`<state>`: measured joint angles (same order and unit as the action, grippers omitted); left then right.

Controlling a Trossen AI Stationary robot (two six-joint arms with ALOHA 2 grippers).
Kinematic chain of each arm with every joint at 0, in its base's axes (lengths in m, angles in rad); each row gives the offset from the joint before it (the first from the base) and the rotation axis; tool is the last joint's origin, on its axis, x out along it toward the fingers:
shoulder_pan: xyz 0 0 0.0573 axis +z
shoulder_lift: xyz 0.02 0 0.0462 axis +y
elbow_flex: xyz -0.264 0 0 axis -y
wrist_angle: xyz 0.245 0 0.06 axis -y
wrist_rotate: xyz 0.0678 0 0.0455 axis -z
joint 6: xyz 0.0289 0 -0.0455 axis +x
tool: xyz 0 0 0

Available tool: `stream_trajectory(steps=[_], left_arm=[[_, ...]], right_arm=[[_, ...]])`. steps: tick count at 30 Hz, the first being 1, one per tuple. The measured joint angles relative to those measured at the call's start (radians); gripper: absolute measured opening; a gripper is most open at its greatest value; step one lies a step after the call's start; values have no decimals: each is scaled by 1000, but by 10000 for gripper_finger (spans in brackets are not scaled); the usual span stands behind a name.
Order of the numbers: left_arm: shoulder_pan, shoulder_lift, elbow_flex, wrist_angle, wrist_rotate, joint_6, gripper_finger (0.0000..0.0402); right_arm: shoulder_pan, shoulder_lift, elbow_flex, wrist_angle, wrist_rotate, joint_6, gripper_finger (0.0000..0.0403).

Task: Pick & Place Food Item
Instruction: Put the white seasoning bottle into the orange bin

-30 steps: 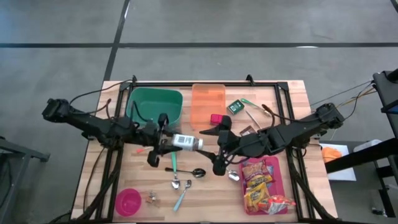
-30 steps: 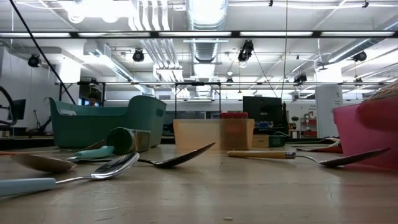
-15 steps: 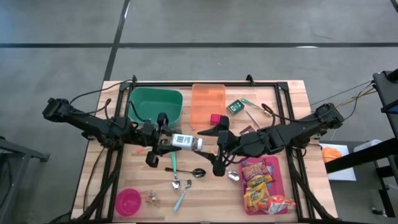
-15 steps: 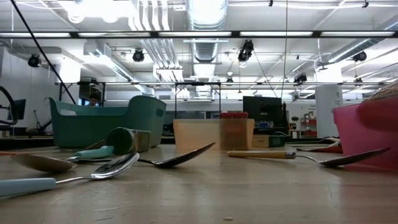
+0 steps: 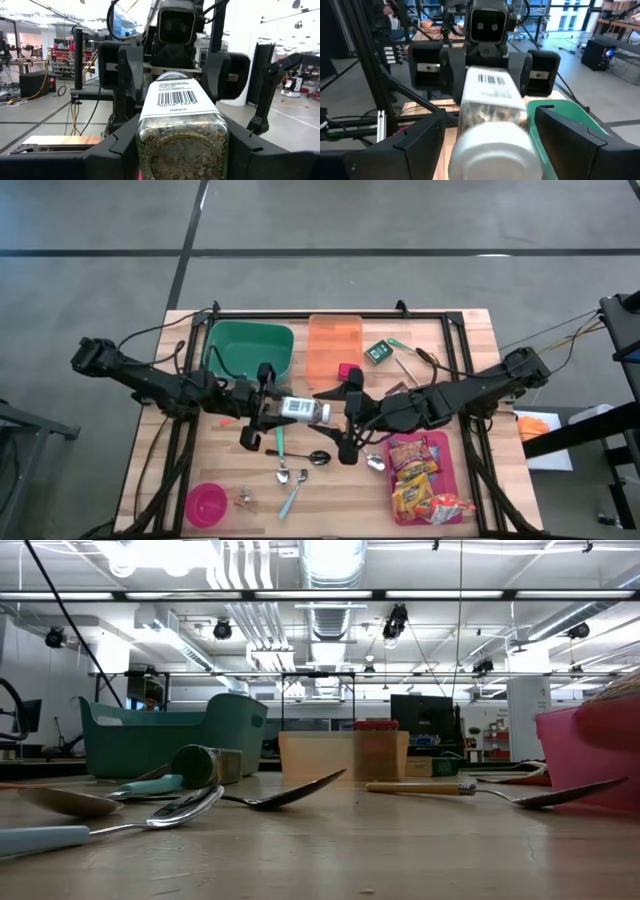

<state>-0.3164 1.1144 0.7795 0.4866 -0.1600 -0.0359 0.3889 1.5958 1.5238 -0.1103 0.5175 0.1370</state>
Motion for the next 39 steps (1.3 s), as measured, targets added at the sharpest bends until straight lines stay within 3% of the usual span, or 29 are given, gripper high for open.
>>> stream_trajectory(steps=[3,11,18,20,25,29,32,39], left_arm=[[0,1,0,14,0,5,185],[0,0,0,13,3,20,184],[0,0,0,10,2,17,183],[0,0,0,5,3,2,203],[0,0,2,-9,4,-31,320],[0,-8,4,-30,-15,-31,383],[0,-28,4,-71,-53,-51,391],[1,-125,3,-241,-115,-128,354]], right_arm=[[0,1,0,-2,1,-13,285],[1,1,0,-1,-1,-8,197],[1,1,0,-2,0,-22,194],[1,1,0,-3,-2,-31,194],[-1,1,0,-23,-3,-81,194],[-14,-4,1,-44,2,-99,193],[-30,-4,10,-84,5,-91,193],[-86,-4,28,-136,-14,-89,193]])
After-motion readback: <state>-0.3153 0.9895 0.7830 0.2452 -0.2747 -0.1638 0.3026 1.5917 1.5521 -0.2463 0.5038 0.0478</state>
